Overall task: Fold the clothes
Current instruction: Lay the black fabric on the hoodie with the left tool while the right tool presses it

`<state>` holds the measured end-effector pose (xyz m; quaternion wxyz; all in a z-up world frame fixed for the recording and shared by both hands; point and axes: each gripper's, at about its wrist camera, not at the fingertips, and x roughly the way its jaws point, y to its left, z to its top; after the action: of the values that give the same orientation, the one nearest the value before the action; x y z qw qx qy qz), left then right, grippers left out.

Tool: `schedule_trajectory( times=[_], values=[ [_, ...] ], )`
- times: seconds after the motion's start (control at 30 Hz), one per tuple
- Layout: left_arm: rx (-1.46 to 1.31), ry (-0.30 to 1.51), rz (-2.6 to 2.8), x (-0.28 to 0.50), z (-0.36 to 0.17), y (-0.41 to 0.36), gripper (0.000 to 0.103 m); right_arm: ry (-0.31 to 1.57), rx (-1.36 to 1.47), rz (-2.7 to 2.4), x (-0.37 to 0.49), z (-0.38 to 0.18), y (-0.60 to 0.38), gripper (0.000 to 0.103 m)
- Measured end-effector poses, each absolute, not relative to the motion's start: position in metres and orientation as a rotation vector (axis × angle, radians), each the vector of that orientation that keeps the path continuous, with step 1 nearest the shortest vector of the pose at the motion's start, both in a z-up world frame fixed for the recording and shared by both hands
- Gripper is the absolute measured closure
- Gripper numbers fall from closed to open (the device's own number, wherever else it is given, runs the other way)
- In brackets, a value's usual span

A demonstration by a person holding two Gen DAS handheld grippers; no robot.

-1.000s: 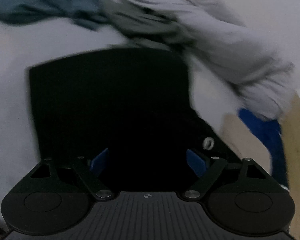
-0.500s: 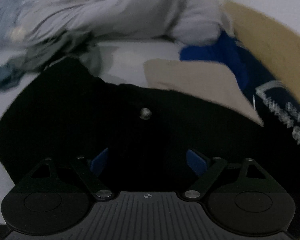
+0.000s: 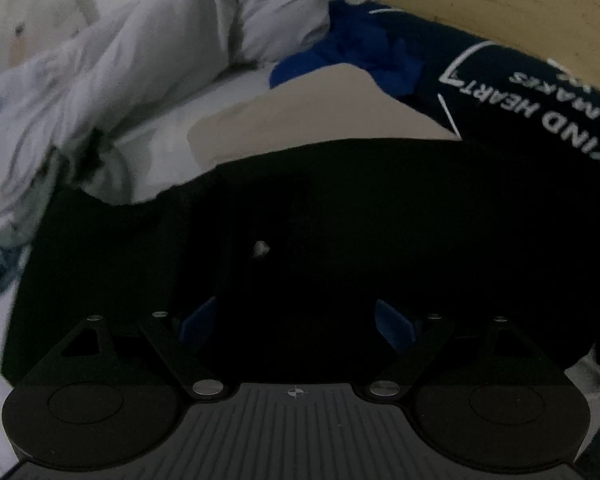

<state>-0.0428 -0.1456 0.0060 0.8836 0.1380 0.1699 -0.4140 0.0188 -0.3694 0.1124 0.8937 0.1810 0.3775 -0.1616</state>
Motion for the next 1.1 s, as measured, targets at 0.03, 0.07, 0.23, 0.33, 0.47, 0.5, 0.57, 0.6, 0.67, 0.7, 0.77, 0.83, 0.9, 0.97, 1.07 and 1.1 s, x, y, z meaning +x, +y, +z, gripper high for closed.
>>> schedule_trajectory(
  times=[0.03, 0.07, 0.23, 0.33, 0.47, 0.5, 0.57, 0.6, 0.67, 0.7, 0.77, 0.83, 0.9, 0.97, 1.07, 1.1],
  values=[
    [0.277, 0.347, -0.861, -0.043, 0.007, -0.143, 0.093, 0.771, 0.419, -0.310, 0.014, 0.113, -0.373, 0.015],
    [0.261, 0.339, -0.860, -0.043, 0.008, -0.141, 0.093, 0.762, 0.469, -0.280, 0.010, 0.113, -0.376, 0.015],
    [0.170, 0.282, -0.854, -0.043, 0.015, -0.125, 0.093, 0.764, 0.675, -0.177, 0.000, 0.106, -0.386, 0.014],
    [0.125, 0.248, -0.845, -0.043, 0.019, -0.115, 0.094, 0.797, 0.760, -0.154, 0.004, 0.095, -0.385, 0.014],
    [0.140, 0.248, -0.853, -0.043, 0.018, -0.113, 0.094, 0.784, 0.846, -0.112, 0.015, 0.085, -0.381, 0.013],
    [0.142, 0.249, -0.853, -0.043, 0.017, -0.112, 0.094, 0.785, 0.845, -0.109, 0.020, 0.084, -0.380, 0.012],
    [0.145, 0.246, -0.853, -0.043, 0.017, -0.113, 0.094, 0.788, 0.849, -0.103, 0.031, 0.081, -0.380, 0.012],
    [0.148, 0.247, -0.853, -0.043, 0.017, -0.114, 0.094, 0.793, 0.859, -0.100, 0.036, 0.079, -0.381, 0.011],
    [0.152, 0.251, -0.854, -0.042, 0.016, -0.115, 0.094, 0.792, 0.871, -0.089, 0.041, 0.079, -0.381, 0.011],
    [0.152, 0.253, -0.855, -0.042, 0.016, -0.116, 0.094, 0.784, 0.874, -0.076, 0.043, 0.080, -0.382, 0.011],
    [0.148, 0.253, -0.854, -0.042, 0.015, -0.116, 0.094, 0.761, 0.902, -0.046, 0.043, 0.079, -0.385, 0.011],
    [0.143, 0.257, -0.855, -0.040, 0.015, -0.116, 0.094, 0.727, 0.972, -0.020, 0.040, 0.076, -0.392, 0.011],
    [0.143, 0.259, -0.857, -0.040, 0.015, -0.116, 0.094, 0.691, 1.037, 0.006, 0.035, 0.072, -0.399, 0.011],
    [0.154, 0.260, -0.857, -0.041, 0.014, -0.117, 0.094, 0.677, 1.076, 0.034, 0.032, 0.067, -0.402, 0.011],
    [0.169, 0.260, -0.857, -0.042, 0.013, -0.119, 0.094, 0.657, 1.113, 0.079, 0.029, 0.063, -0.404, 0.010],
    [0.172, 0.259, -0.857, -0.042, 0.013, -0.119, 0.094, 0.654, 1.111, 0.086, 0.029, 0.063, -0.404, 0.010]
  ],
)
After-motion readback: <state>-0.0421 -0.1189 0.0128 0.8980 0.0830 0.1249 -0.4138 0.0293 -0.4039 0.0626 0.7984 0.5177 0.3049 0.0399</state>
